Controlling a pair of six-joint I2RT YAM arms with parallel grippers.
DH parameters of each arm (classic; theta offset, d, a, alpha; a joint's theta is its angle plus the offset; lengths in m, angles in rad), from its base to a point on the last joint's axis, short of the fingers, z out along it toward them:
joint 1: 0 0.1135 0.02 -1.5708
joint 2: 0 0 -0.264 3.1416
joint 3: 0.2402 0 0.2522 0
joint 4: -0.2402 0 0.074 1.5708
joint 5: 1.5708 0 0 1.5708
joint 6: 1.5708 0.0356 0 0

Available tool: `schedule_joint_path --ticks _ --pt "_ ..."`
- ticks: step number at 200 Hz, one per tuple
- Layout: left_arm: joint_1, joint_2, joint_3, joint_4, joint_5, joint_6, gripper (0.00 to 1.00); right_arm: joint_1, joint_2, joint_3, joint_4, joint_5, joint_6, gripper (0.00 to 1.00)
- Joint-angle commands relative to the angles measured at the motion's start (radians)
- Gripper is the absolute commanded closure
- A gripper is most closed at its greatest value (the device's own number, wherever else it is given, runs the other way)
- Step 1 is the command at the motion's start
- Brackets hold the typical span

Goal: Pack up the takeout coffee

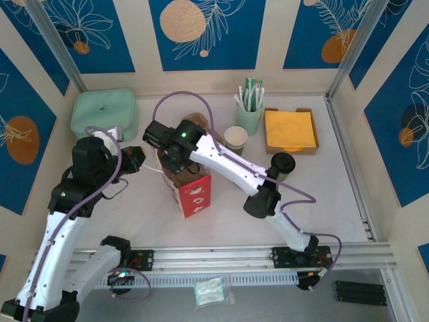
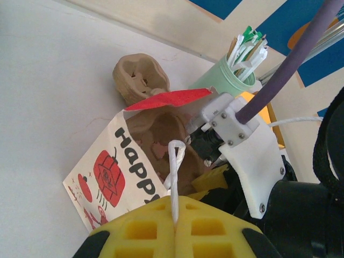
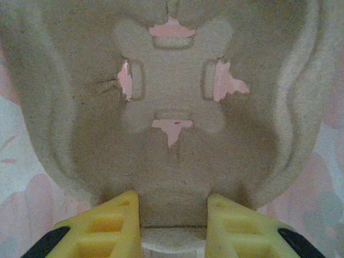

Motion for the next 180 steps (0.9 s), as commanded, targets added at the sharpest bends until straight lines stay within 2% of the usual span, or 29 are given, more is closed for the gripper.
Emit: schedule_joint_path --ticks 1,132,180 --pt "0.008 -0.013 -0.002 0.001 0.017 -0.009 1.00 -0.015 -0.031 0.018 -0.007 0.001 -0.012 0.73" --pt "0.009 -0.040 -0.011 -0.041 -0.027 0.002 1.00 -0.133 -0.121 -0.069 0.053 -0.234 -0.046 0.73" --pt "0.009 -0.045 -0.030 -0.033 -0.022 -0.005 1.00 -0.129 -0.119 -0.058 0.054 -0.248 -0.057 0.73"
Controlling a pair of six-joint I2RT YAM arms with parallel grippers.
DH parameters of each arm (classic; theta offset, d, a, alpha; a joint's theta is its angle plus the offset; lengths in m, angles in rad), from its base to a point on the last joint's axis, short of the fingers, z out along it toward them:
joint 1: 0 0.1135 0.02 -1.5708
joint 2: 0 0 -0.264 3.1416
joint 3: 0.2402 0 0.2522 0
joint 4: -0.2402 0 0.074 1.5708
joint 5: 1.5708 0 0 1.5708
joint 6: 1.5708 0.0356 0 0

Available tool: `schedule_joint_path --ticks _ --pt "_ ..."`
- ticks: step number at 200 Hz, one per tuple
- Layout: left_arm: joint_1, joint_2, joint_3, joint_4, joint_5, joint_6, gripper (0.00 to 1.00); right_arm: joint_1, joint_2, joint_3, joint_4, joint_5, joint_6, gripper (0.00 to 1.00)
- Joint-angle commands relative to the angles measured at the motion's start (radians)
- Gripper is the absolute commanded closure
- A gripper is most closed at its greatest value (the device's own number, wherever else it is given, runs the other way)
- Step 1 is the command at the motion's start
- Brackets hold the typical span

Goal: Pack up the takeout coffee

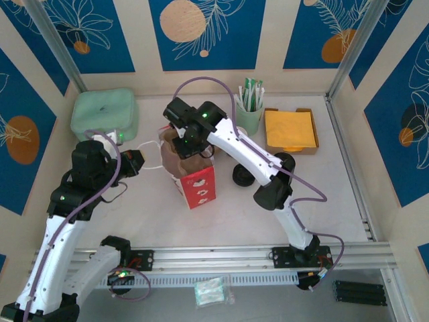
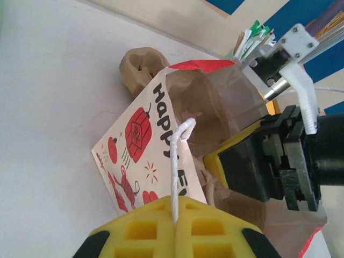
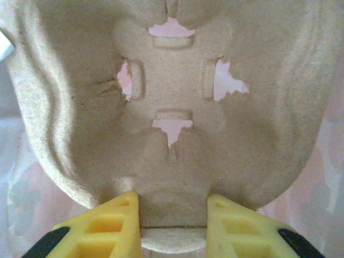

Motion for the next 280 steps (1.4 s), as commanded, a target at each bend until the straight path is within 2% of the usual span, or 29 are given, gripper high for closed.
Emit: schedule_joint_path --ticks 1,128,195,231,280 --pt "0.009 -0.016 -0.009 -0.004 -0.009 -0.005 1.00 0.014 -0.037 0.004 0.004 -0.044 -0.024 0.73" --pt "0.009 -0.006 -0.010 0.013 0.016 -0.009 1.00 0.078 -0.031 0.044 0.022 0.027 -0.112 0.73" --pt "0.008 0.002 -0.013 0.024 0.024 -0.014 1.00 0.083 0.030 0.155 -0.069 -0.017 -0.100 0.71" --pt "0.008 0.009 -0.008 0.019 0.022 -0.011 1.00 0.102 0.028 0.136 -0.069 0.020 -0.128 0.72" --pt "0.009 0.008 -0.005 0.014 0.017 -0.012 1.00 0.102 0.031 0.134 -0.080 0.001 -0.104 0.72"
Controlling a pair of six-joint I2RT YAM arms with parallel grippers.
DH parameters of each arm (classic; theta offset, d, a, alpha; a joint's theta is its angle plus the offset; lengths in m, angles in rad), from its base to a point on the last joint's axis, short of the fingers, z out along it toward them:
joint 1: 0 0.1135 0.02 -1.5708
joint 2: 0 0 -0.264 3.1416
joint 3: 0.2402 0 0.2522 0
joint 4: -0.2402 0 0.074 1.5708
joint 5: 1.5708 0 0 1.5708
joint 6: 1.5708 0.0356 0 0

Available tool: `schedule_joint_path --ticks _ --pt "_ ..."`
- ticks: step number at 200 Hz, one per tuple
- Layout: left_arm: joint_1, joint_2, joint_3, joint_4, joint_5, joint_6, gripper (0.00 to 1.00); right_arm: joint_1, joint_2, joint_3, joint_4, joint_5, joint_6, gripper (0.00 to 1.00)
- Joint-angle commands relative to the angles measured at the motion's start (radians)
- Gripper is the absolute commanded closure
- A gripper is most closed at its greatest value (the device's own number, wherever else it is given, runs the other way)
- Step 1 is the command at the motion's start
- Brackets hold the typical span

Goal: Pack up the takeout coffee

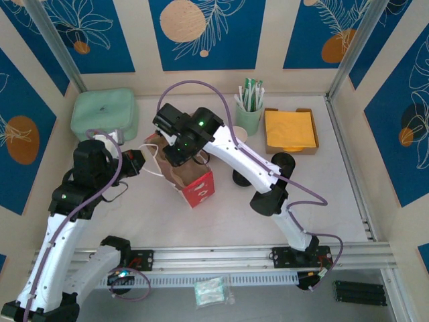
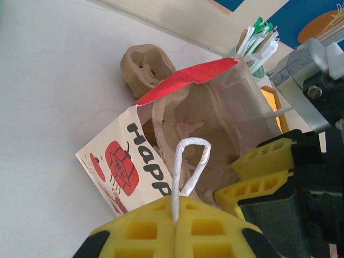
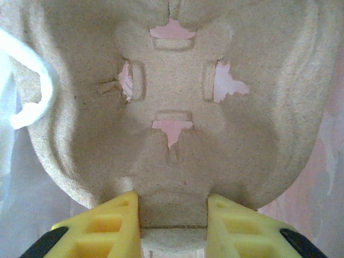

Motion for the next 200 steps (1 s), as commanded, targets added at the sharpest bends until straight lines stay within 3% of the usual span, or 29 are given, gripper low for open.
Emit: schedule_joint_path --ticks 1,55,135,200 --pt "0.009 -0.003 0.001 0.009 0.015 -0.011 1.00 0.006 0.017 0.005 -0.031 -0.019 0.000 0.72" --pt "0.009 0.010 0.012 0.013 0.026 -0.014 1.00 0.022 0.022 -0.027 -0.030 -0.024 -0.018 0.71" --pt "0.008 0.018 0.014 0.018 0.030 -0.018 1.00 0.070 0.040 -0.063 -0.038 0.145 -0.063 0.72" --pt "0.008 0.035 0.045 0.017 0.044 -0.011 1.00 0.073 0.038 -0.090 -0.010 0.153 -0.076 0.73"
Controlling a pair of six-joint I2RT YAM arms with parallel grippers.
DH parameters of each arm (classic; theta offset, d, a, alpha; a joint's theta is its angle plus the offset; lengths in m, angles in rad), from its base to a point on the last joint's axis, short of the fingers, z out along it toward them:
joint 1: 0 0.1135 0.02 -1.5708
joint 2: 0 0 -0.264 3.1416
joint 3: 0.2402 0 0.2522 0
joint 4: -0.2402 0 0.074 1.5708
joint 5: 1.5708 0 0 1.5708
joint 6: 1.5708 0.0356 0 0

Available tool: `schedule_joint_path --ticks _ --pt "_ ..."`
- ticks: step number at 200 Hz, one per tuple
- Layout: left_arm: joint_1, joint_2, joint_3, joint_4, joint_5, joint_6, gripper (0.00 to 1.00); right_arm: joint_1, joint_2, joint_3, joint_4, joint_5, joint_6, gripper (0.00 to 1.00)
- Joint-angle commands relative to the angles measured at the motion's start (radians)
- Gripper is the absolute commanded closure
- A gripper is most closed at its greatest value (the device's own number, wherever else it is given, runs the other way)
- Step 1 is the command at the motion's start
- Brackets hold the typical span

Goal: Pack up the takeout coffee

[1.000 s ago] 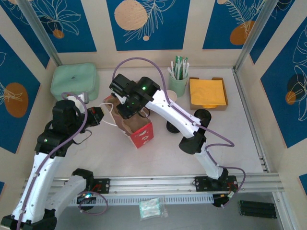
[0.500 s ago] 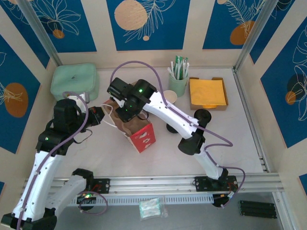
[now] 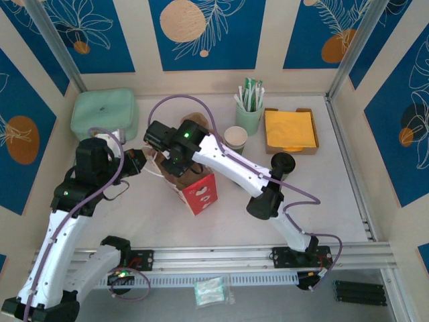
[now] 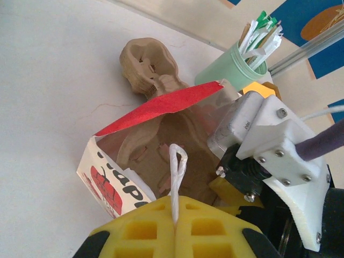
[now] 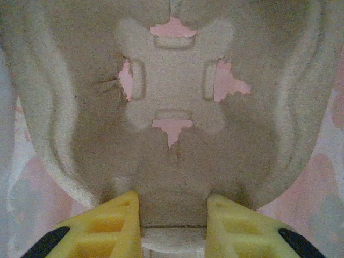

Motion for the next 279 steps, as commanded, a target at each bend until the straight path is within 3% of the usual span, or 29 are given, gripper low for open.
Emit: schedule_joint_path --ticks 1,188,279 --pt "0.008 0.009 0.044 0.016 0.030 -0.004 1.00 0.007 0.010 0.001 0.006 0.015 -0.022 0.73" --pt "0.008 0.031 0.063 0.013 0.040 0.008 1.00 0.027 -0.051 -0.064 0.080 0.032 -0.065 0.73" --pt "0.007 0.001 0.059 -0.034 0.050 0.022 1.00 -0.079 -0.045 -0.014 0.052 -0.004 0.021 0.73"
